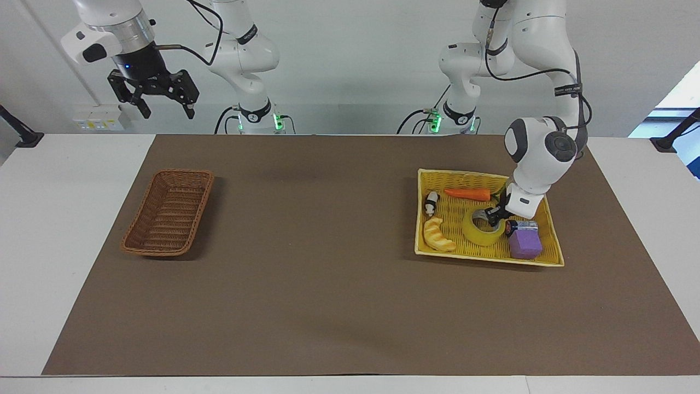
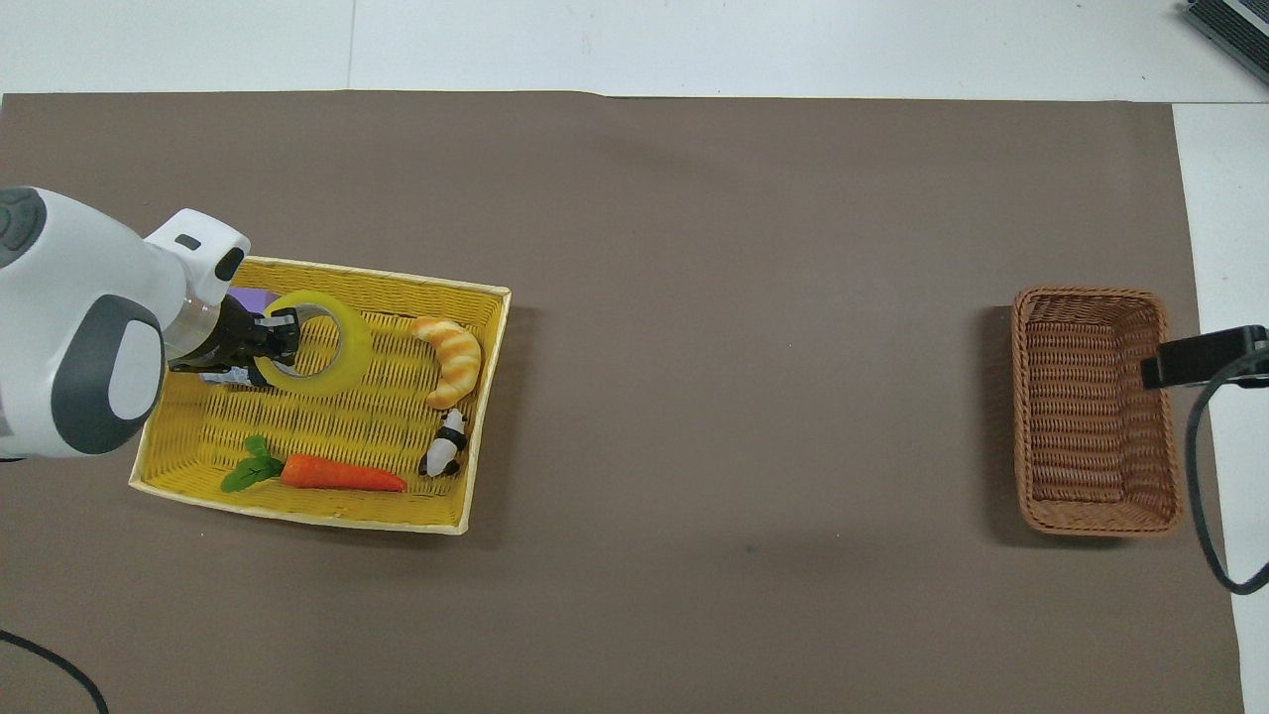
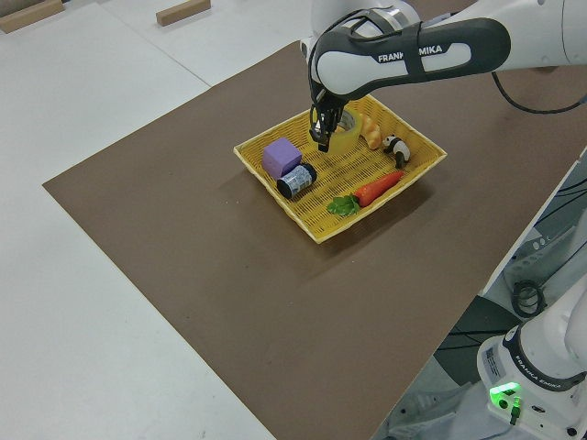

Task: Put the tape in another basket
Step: 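Lift the tape with the left gripper while the right gripper reaches it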

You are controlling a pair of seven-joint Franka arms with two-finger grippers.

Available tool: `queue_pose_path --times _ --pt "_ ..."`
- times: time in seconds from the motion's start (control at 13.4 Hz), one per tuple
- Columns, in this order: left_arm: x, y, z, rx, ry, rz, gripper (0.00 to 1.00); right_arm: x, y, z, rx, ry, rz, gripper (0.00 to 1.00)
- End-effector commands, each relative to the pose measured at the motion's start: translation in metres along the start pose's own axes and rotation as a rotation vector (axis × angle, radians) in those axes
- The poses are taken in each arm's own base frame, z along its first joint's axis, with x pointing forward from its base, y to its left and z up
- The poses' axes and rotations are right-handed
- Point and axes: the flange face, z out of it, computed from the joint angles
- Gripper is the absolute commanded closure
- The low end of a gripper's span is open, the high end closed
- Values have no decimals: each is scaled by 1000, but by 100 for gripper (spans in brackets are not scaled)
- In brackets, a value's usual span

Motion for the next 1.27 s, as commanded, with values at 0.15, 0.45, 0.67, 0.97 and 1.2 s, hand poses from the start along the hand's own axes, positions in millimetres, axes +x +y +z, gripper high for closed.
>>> queue_pose_path --times 0.15,0.45,0.67,0.97,1.2 --pt "-2 19 -76 -43 -26 23 100 11 -28 45 97 -8 -48 0" --pt "-18 63 -77 -155 -58 61 100 24 -79 105 189 -91 -90 0" --pt "-33 93 -77 -259 -95 76 100 27 -123 138 324 -126 15 0" --pt "-64 151 -79 -366 -117 138 100 38 -168 169 502 -223 172 0" --pt "-95 197 -69 -397 -150 199 100 42 -205 178 574 -248 324 0"
